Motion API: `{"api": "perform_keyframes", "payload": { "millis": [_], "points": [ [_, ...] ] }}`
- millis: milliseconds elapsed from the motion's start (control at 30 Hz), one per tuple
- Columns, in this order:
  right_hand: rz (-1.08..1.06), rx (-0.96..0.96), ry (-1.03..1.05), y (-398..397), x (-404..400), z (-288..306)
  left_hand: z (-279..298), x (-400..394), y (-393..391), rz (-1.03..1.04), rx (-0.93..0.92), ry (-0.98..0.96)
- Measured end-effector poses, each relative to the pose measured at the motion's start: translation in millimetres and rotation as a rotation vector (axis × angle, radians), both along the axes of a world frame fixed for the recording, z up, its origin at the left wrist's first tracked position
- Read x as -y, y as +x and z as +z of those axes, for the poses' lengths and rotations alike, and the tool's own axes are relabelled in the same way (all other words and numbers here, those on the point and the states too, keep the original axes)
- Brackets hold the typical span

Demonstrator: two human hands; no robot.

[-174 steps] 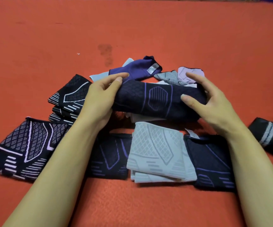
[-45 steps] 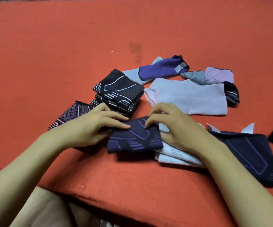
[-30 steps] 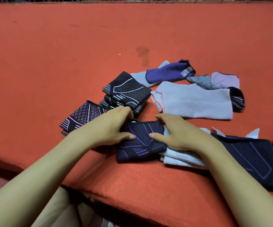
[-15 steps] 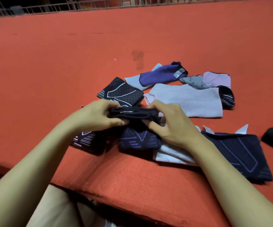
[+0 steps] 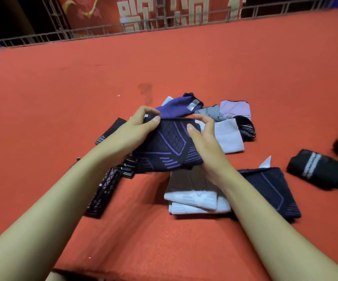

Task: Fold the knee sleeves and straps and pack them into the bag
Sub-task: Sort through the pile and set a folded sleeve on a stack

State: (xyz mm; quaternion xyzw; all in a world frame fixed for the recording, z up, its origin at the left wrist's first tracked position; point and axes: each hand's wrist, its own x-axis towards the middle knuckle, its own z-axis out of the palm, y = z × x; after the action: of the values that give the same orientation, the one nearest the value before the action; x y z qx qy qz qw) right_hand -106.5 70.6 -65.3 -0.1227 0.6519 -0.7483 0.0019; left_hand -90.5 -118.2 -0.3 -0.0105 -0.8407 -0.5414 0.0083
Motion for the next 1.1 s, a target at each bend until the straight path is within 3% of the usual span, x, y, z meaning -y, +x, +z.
{"api": "perform_keyframes", "payload": {
  "millis": [100, 233, 367, 567, 633, 733, 833, 933, 1000, 1100],
  "points": [
    [0.045, 0.130, -0.232, -7.4, -20.4, 11.6, 4.8, -14.0, -2.0, -0.049, 0.149, 0.359],
    [0.082, 0.201, -0.256, -15.8, -67.8, 20.5, 2.1, -45.6, -3.4, -0.124, 0.242, 0.474],
    [0.182, 0.163, -0.081, -10.7, -130.4, 14.1, -11.7, -94.1, -4.0, -0.193, 0.325, 0.324],
    [0.102, 0.102, 0.332, 1.7, -192.7, -10.1, -35.7, -145.9, -2.0, -0.318, 0.339, 0.049],
    [0.062, -0.008, 0.542, 4.1, -201.0, -17.5, -48.9, -151.6, -6.6, -0.341, 0.242, -0.194],
    [0.010, -0.148, 0.882, -2.4, -205.4, -30.6, -63.1, -149.6, -10.9, -0.305, -0.069, -0.701],
    [-0.049, -0.206, 0.979, -6.0, -207.0, -43.1, -58.5, -146.3, 9.9, -0.386, -0.278, -0.725],
    [-0.182, -0.294, 0.952, -8.3, -206.3, -46.1, -59.8, -148.3, 35.8, -0.612, -0.232, -0.814],
    [-0.255, -0.347, 0.948, -10.1, -203.3, -45.8, -69.4, -149.8, 38.6, -0.604, -0.308, -0.884],
    [-0.272, -0.236, 0.932, -8.4, -201.0, -45.8, -68.1, -147.1, 26.7, -0.484, -0.294, -0.759]
  ]
}}
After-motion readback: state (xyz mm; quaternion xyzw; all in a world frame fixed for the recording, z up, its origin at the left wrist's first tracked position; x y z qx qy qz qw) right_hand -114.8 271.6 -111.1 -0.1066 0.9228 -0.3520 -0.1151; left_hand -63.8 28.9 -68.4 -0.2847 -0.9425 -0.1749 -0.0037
